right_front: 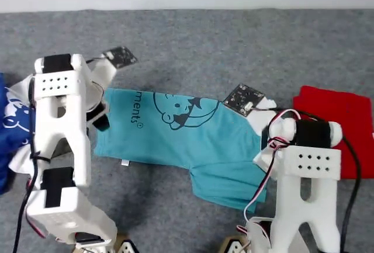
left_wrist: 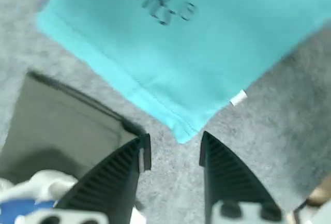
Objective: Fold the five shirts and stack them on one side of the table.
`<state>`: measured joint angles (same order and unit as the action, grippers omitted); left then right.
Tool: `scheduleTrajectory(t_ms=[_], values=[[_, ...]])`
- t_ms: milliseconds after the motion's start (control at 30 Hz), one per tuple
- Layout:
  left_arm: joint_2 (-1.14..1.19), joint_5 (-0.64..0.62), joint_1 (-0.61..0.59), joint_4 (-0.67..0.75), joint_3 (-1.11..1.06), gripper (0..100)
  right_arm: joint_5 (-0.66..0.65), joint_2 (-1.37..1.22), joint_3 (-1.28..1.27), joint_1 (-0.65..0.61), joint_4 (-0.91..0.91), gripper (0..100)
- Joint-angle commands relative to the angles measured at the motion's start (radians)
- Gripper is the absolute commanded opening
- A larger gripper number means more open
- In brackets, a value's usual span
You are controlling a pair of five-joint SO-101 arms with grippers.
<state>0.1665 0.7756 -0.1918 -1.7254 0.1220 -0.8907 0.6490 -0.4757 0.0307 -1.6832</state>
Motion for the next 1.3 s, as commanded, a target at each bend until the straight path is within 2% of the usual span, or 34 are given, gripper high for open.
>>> scheduleTrajectory(t_ms=[0, 33, 100, 267, 400, 533, 733, 800, 933, 1100, 1267], values=[[-0.057, -0.127, 0.026, -0.006, 0.068, 10, 0.012, 0.024, 0.06, 0.004, 0.059, 5.8], [-0.058, -0.143, 0.044, -0.009, 0.07, 7, 0.021, 0.028, 0.06, 0.004, 0.064, 1.1], [-0.064, -0.164, 0.097, -0.011, 0.07, 1, 0.071, 0.031, 0.061, 0.013, 0.053, 2.5], [-0.066, -0.301, 0.255, -0.011, 0.071, 1, 0.198, 0.033, 0.152, 0.096, -0.056, 0.9], [-0.063, -0.381, 0.414, -0.006, 0.071, 1, 0.241, 0.033, 0.226, 0.269, -0.104, 0.9], [-0.055, -0.453, 0.58, 0.0, 0.068, 1, 0.221, 0.033, 0.233, 0.483, -0.105, 0.9], [-0.054, -0.479, 0.776, 0.058, 0.051, 1, 0.218, 0.033, 0.233, 0.743, -0.105, 0.9], [-0.054, -0.474, 0.832, 0.081, 0.013, 4, 0.218, 0.033, 0.233, 0.809, -0.107, 0.9], [-0.054, -0.476, 0.939, 0.124, -0.105, 18, 0.216, 0.033, 0.233, 0.923, -0.107, 0.9], [-0.054, -0.473, 1.042, 0.19, -0.211, 20, 0.153, 0.033, 0.232, 1.032, -0.107, 0.9], [-0.052, -0.473, 1.063, 0.311, -0.32, 23, 0.101, 0.033, 0.233, 1.141, -0.107, 0.9]])
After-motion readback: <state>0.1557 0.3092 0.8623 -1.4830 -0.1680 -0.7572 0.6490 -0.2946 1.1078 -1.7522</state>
